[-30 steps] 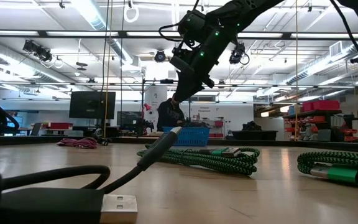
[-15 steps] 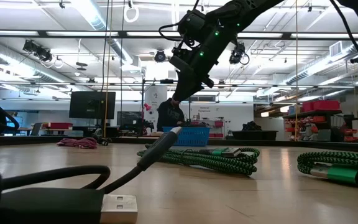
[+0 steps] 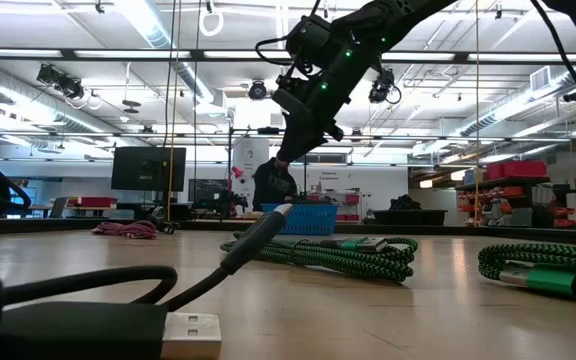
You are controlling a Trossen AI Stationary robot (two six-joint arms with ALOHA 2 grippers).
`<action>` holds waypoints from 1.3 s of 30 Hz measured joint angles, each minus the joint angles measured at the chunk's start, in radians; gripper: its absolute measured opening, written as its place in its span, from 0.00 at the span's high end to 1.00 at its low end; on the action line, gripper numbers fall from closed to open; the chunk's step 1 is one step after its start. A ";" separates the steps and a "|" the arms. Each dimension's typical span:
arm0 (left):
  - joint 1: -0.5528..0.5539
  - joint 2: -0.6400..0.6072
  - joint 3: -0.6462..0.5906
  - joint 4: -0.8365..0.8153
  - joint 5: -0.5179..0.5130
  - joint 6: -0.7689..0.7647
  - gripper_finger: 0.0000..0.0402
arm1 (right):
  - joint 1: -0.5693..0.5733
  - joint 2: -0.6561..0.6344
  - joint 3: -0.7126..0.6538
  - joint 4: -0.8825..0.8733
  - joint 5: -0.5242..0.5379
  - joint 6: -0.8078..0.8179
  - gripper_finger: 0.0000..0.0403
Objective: Pick & Place USB Port
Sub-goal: Put the purple black charger cable into the orange bin, then put the pink black charger cable into the orange bin
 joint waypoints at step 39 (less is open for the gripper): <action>0.094 -0.049 0.002 -0.530 -0.239 0.315 0.78 | 0.000 0.000 0.000 0.048 -0.043 0.004 0.74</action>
